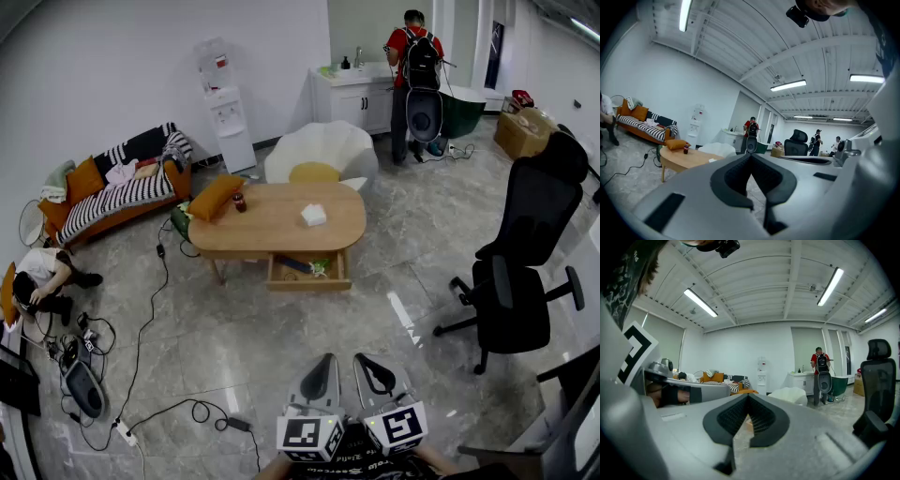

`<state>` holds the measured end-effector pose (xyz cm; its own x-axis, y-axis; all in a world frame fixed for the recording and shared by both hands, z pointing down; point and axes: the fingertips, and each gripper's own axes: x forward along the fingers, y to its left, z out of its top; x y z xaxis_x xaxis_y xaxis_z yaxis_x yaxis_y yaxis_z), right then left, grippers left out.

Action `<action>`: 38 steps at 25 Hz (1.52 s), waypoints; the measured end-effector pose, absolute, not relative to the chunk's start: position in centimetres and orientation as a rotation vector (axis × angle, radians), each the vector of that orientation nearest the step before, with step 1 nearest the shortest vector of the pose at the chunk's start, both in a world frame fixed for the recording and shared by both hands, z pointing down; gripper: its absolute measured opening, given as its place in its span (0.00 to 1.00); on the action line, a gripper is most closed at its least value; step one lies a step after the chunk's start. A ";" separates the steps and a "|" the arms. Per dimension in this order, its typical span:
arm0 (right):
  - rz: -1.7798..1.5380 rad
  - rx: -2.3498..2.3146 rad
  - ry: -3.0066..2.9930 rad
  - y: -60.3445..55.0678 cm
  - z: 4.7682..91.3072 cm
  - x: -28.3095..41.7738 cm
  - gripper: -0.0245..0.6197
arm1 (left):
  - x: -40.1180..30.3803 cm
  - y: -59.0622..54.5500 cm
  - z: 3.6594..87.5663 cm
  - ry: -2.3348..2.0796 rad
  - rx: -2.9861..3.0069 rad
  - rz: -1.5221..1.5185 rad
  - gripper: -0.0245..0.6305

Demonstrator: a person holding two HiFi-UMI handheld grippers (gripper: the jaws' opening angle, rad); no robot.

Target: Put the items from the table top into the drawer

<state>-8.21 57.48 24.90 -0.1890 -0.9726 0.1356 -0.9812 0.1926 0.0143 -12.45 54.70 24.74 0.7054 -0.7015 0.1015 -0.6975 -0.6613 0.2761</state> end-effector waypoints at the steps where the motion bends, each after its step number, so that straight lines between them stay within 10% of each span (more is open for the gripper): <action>1: 0.118 1.912 -2.340 57.6 24.9 -8.2 0.03 | -12.4 54.7 24.7 -1.105 2.616 -0.022 0.05; 38: 0.253 1.863 -2.374 53.6 27.1 -5.3 0.03 | -9.0 49.7 27.0 -1.095 2.516 0.014 0.05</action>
<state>-5.33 53.60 27.08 -0.2389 -0.9521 0.1908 -0.9709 0.2314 -0.0612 -9.05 49.74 27.01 0.6939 -0.7013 0.1633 -0.7052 -0.6160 0.3510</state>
